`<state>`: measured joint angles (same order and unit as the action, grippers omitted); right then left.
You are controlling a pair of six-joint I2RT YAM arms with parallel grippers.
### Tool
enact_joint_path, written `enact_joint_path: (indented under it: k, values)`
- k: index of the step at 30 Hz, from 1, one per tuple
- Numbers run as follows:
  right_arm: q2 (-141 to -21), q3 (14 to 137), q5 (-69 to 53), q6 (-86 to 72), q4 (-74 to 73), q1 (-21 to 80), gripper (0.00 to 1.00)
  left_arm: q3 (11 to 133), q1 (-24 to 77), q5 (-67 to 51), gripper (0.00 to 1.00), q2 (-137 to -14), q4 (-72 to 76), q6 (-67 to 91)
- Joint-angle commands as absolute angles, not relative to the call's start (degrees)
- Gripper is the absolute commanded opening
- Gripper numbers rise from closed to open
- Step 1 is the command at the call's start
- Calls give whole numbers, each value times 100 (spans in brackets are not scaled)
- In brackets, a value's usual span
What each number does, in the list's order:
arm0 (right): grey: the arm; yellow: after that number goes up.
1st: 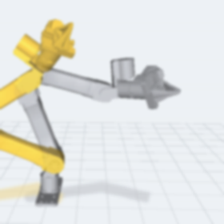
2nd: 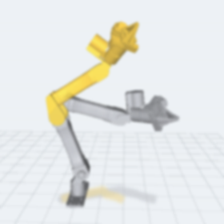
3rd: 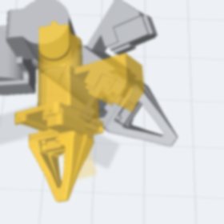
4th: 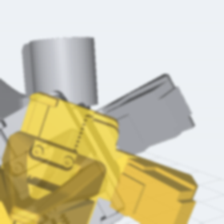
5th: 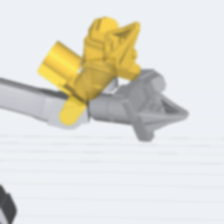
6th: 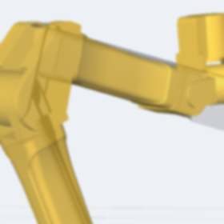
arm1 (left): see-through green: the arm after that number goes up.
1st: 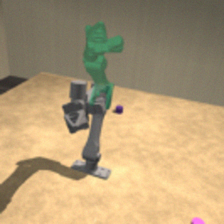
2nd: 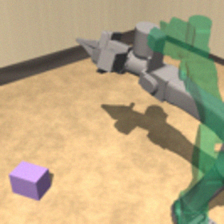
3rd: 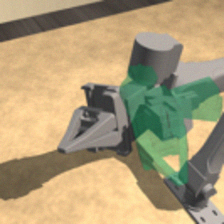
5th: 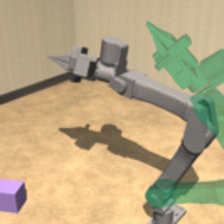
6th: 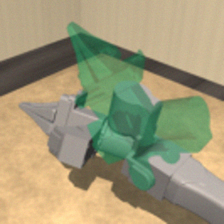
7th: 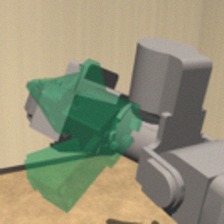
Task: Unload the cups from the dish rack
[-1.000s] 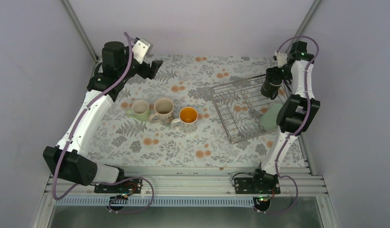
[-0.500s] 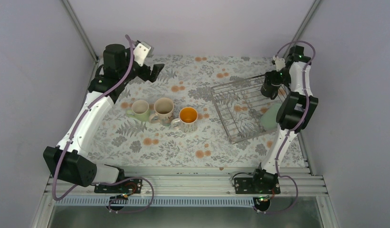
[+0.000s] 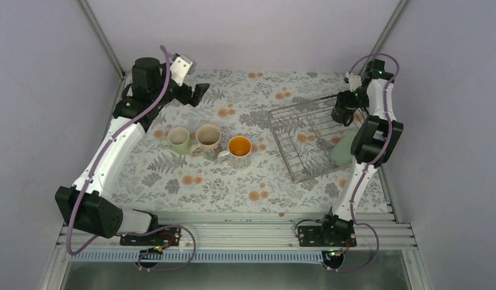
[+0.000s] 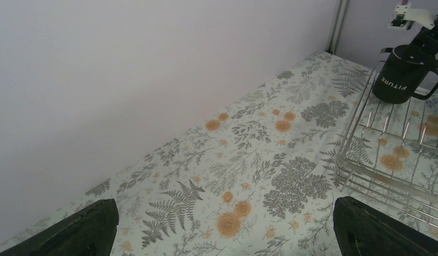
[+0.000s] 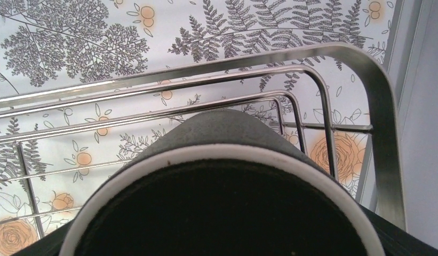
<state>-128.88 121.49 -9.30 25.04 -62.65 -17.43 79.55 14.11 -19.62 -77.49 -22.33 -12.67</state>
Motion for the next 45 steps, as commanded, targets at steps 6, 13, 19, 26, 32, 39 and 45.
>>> enact_joint_path:
  k: [6,13,19,26,32,39,45]
  values:
    - [-12818,12331,-1090,2482,-6403,-1794,54,8016,1427,-2392,100,-7746,-2230,-1223]
    - [-12020,12179,-1612,2556,-6650,-1760,42,8449,1444,-3640,100,-8118,-2462,-1232]
    - [-10995,12007,-2330,2746,-6919,-1584,36,9058,1570,-4397,100,-8733,-2524,-1108]
    - [-10207,12144,-3347,2951,-7373,-1325,38,9465,1777,-5469,100,-9464,-2091,-579]
    - [-9706,11956,-4173,2939,-7365,-948,38,9633,2115,-6455,100,-10100,-1167,141]
    - [-9622,12033,-5189,2698,-7320,-608,35,9942,2750,-6398,100,-10694,-357,679]
    - [-9601,12110,-5726,2487,-7059,-565,35,10292,2920,-6522,100,-11252,250,1362]
